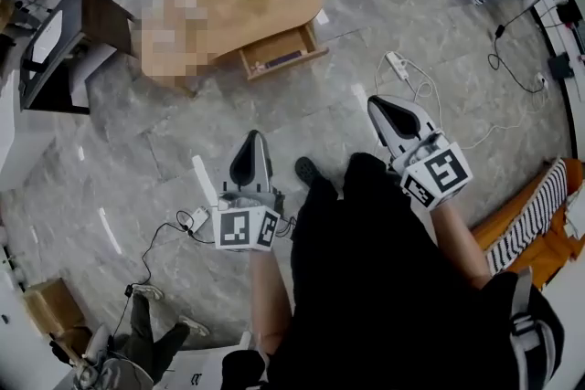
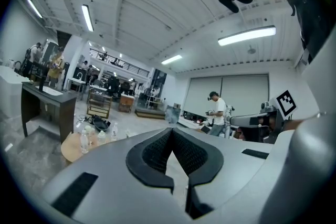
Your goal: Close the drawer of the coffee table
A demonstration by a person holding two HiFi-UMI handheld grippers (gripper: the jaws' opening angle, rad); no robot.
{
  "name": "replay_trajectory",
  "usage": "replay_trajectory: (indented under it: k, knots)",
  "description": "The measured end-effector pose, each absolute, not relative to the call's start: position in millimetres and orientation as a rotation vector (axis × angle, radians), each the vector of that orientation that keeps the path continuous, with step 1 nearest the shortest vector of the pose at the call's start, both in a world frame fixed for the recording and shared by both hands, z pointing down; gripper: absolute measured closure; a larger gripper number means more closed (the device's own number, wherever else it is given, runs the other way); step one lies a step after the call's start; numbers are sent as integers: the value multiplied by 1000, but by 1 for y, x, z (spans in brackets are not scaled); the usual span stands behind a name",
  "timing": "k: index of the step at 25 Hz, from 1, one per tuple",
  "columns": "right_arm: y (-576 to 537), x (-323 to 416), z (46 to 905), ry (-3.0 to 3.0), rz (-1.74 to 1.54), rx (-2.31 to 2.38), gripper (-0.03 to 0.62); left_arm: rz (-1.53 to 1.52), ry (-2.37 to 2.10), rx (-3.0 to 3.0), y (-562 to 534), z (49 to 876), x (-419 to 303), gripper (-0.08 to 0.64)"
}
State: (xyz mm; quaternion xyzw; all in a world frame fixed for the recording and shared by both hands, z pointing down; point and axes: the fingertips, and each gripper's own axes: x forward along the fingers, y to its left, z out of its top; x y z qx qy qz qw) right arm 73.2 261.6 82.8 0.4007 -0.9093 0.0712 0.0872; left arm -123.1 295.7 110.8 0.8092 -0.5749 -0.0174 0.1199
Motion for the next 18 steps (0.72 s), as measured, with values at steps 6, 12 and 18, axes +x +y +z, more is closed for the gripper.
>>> replay_trajectory:
  k: [6,12,18]
  knots:
    - [243,72,93,-2652,237,1229,578,-49,-1628,2357,272,123,-131,546]
    - [211,73,105,-2645,261,1212,578,-23,-1623,2346,241,132,-127,546]
    - [156,72,109,-2677,278,1180,578,25,-1649,2315,205,134,-124,546]
